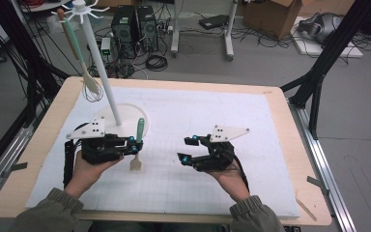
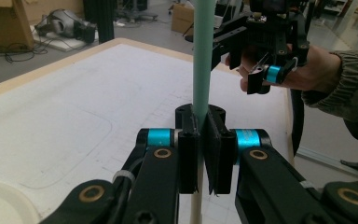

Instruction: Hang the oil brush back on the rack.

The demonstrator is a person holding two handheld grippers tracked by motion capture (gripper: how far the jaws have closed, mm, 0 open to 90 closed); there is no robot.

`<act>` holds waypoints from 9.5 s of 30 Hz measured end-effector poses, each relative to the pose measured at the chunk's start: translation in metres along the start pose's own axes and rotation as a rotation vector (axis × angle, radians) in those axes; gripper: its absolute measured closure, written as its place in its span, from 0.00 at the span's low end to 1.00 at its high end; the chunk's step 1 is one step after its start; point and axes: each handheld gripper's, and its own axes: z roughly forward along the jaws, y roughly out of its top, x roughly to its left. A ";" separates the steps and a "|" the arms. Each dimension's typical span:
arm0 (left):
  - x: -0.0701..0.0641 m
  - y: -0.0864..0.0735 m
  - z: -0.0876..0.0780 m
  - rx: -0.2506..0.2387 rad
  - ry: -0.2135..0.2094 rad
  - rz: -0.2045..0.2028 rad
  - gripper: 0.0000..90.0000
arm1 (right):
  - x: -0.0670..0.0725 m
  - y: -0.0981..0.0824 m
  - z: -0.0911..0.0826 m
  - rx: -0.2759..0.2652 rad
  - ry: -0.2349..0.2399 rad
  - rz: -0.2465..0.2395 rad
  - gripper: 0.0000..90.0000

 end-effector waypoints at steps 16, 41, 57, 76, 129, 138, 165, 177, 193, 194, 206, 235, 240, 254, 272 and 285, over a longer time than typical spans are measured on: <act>0.013 0.014 -0.016 -0.046 0.056 -0.006 0.93 | -0.014 -0.028 -0.026 0.012 -0.110 0.034 0.33; 0.031 0.044 -0.049 -0.098 0.117 -0.020 0.93 | -0.021 -0.059 -0.052 0.053 -0.254 0.041 0.27; 0.041 0.067 -0.063 -0.118 0.145 -0.019 0.93 | -0.023 -0.061 -0.052 0.061 -0.262 0.034 0.26; 0.049 0.107 -0.078 -0.140 0.180 0.003 0.93 | -0.024 -0.061 -0.052 0.059 -0.267 0.039 0.26; 0.083 0.136 -0.087 -0.223 0.239 -0.080 0.93 | -0.022 -0.057 -0.048 0.042 -0.257 0.017 0.26; 0.087 0.134 -0.086 -0.214 0.271 -0.105 0.93 | -0.022 -0.056 -0.048 0.040 -0.254 0.020 0.26; 0.073 0.128 -0.100 -0.129 0.430 -0.027 0.63 | -0.022 -0.055 -0.049 0.038 -0.270 0.021 0.26; 0.065 0.107 -0.103 -0.064 0.477 -0.003 0.45 | -0.024 -0.056 -0.050 0.049 -0.285 0.024 0.26; 0.047 0.071 -0.098 -0.014 0.450 0.002 0.29 | -0.021 -0.058 -0.054 0.063 -0.304 0.013 0.26; 0.046 0.068 -0.097 -0.017 0.446 -0.004 0.27 | -0.021 -0.058 -0.054 0.064 -0.308 0.013 0.25; 0.038 0.042 -0.089 0.025 0.427 -0.023 0.20 | -0.023 -0.060 -0.053 0.083 -0.330 0.013 0.21; 0.016 -0.018 -0.066 0.075 0.409 -0.028 0.02 | -0.026 -0.068 -0.053 0.090 -0.325 0.032 0.13; 0.012 -0.025 -0.064 0.082 0.408 -0.028 0.02 | -0.025 -0.069 -0.054 0.085 -0.337 0.032 0.13; 0.005 -0.049 -0.060 0.098 0.410 -0.035 0.02 | -0.023 -0.074 -0.059 0.071 -0.368 0.000 0.13; 0.000 -0.069 -0.053 0.116 0.395 -0.037 0.02 | -0.023 -0.079 -0.063 0.082 -0.377 0.010 0.12; -0.001 -0.078 -0.056 0.112 0.402 -0.040 0.02 | -0.020 -0.082 -0.063 0.094 -0.379 0.008 0.12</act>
